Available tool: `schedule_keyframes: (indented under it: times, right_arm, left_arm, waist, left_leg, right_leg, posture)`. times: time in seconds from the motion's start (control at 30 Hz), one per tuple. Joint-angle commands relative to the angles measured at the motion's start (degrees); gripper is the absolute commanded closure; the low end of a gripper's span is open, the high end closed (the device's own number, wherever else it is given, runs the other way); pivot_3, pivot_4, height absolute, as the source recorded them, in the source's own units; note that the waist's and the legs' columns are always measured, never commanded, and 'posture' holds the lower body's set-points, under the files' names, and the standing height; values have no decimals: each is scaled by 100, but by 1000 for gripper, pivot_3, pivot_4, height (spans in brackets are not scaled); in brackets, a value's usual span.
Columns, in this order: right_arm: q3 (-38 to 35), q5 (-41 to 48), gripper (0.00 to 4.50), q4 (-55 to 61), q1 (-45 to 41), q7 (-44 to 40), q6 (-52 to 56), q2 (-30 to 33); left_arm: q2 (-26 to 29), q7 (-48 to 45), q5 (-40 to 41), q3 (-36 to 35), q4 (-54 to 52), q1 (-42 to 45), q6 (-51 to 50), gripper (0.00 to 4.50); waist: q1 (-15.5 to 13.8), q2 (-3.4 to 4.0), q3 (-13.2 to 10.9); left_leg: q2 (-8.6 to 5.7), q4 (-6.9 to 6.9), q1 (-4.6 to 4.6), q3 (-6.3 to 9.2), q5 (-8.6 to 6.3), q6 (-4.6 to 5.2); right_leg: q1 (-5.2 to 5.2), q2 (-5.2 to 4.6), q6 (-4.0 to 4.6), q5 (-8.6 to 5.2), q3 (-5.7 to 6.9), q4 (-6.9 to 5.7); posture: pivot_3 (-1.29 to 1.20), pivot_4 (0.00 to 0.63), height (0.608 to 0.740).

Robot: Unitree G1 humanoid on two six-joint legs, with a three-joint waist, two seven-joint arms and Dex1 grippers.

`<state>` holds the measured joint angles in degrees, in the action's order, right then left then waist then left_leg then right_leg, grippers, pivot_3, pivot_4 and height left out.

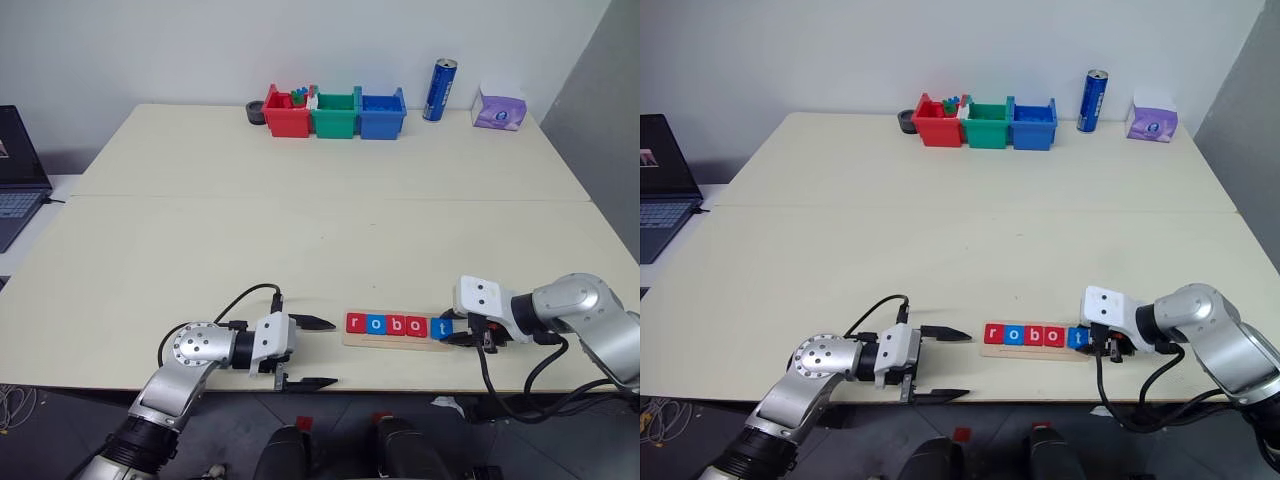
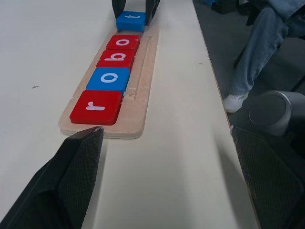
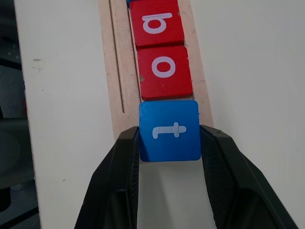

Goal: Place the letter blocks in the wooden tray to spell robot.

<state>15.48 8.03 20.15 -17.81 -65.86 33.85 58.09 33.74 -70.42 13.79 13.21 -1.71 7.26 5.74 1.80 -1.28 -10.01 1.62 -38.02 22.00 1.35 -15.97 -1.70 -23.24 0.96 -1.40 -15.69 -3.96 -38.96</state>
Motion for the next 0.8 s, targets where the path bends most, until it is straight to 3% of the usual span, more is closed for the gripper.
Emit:
schedule_keyframes:
  times: [0.03,0.8]
  right_arm:
    - [75,-67,3054,5,-199,-119,-91,-21]
    - [266,-246,3054,-157,-429,-330,-40,-96]
  left_arm:
    - [-18,59,-4,32,-171,-54,78,0]
    - [-26,109,-3,51,-186,-122,107,0]
  waist:
    - [3,0,0]
    - [1,0,0]
  left_leg:
    - [0,0,0,0,0,0]
    - [1,0,0,1,0,0]
  right_leg:
    - [0,0,0,0,-1,0]
    - [-1,-1,2,1,0,-1]
  posture:
    - [0,150,740]
    - [0,150,740]
